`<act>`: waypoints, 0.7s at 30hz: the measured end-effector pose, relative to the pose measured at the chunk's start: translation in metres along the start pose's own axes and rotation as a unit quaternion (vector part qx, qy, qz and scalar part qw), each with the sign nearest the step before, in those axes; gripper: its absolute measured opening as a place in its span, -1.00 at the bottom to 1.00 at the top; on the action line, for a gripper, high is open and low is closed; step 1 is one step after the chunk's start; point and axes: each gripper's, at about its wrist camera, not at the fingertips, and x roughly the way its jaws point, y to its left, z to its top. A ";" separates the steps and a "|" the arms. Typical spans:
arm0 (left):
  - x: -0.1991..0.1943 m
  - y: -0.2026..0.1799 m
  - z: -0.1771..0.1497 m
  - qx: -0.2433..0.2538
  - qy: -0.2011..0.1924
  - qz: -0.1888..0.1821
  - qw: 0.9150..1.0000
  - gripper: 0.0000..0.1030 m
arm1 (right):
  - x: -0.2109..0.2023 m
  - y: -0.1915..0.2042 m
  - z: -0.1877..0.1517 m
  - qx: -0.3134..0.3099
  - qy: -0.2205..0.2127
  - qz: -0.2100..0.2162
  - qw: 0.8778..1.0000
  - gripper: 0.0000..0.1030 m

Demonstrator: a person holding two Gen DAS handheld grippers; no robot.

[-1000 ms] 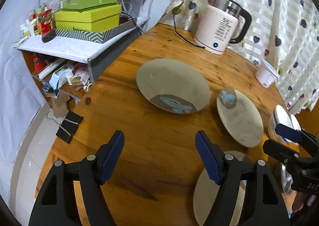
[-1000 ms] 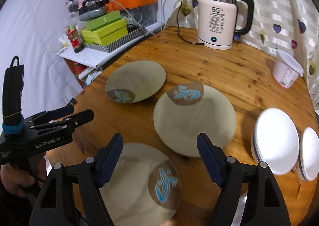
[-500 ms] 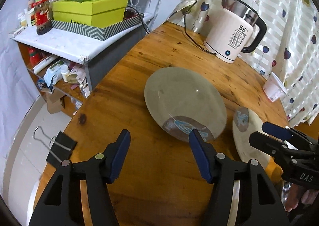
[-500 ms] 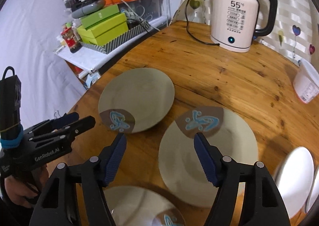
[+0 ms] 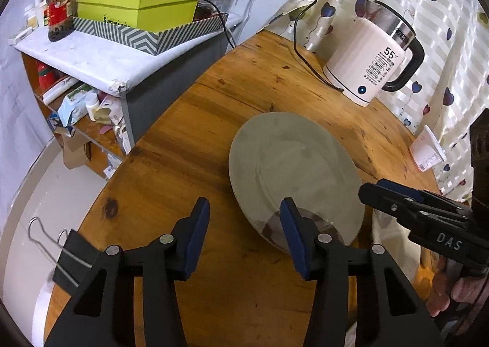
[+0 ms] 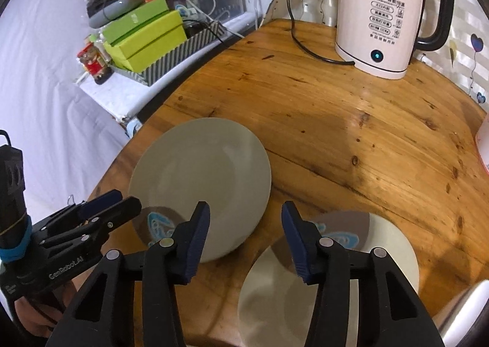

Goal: Organize plates and bowls

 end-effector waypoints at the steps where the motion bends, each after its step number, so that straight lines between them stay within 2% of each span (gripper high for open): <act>1: 0.002 0.000 0.001 -0.001 0.002 -0.002 1.000 -0.15 | 0.003 -0.001 0.001 0.002 0.003 0.002 1.000 -0.17; 12: 0.011 0.003 0.006 -0.003 0.002 -0.014 1.000 -0.38 | 0.022 -0.007 0.006 0.009 0.018 0.002 1.000 -0.50; 15: 0.012 0.002 0.007 -0.001 0.003 -0.021 1.000 -0.48 | 0.022 -0.007 0.006 0.008 0.015 0.003 1.000 -0.51; 21: 0.012 0.002 0.007 -0.003 0.002 -0.019 1.000 -0.48 | 0.021 -0.007 0.008 0.012 0.011 0.004 1.000 -0.56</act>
